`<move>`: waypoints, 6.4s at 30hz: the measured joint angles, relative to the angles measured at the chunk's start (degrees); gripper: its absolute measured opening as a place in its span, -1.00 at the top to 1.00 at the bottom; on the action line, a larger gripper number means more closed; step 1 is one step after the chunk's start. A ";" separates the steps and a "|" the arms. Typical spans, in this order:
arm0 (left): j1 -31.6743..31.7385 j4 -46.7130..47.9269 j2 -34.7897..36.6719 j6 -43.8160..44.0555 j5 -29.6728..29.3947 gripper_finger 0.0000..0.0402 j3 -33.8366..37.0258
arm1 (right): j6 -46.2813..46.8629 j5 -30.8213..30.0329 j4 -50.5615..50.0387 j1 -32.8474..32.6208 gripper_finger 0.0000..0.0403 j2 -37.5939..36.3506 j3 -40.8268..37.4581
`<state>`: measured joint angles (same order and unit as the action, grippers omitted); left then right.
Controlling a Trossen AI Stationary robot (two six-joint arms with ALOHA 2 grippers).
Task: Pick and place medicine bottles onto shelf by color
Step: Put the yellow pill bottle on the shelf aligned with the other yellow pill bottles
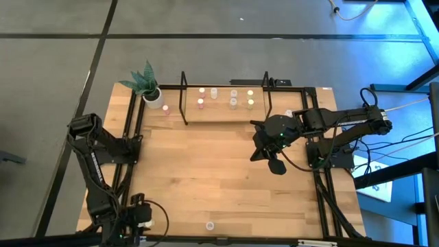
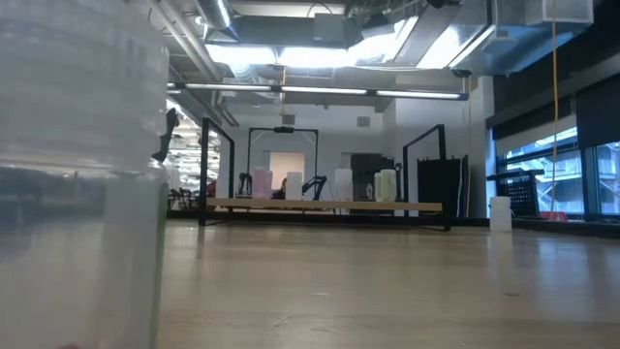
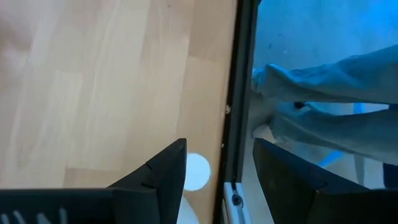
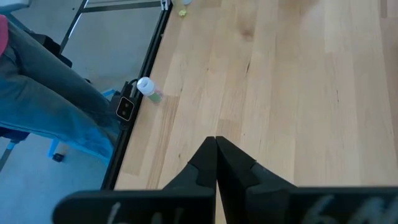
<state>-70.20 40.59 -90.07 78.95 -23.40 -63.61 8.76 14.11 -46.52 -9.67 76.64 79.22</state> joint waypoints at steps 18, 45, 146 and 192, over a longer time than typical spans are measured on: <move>0.47 5.20 0.01 6.39 1.70 0.10 0.00 | 0.00 0.00 0.00 0.00 0.97 0.00 0.00; -0.43 5.22 -2.17 6.27 4.46 -0.56 0.00 | -0.03 0.00 0.01 0.00 0.97 0.00 0.00; 7.05 5.04 -6.95 4.50 10.57 0.57 0.02 | -0.02 0.00 0.00 -0.01 0.97 0.00 0.00; 62.14 -8.66 9.13 -53.00 15.68 0.55 0.00 | -5.97 -14.13 -6.29 1.39 0.97 -9.43 -3.22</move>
<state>-8.06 31.93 -80.95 25.95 -7.73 -63.61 2.79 -0.02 -52.81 -8.28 67.21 76.00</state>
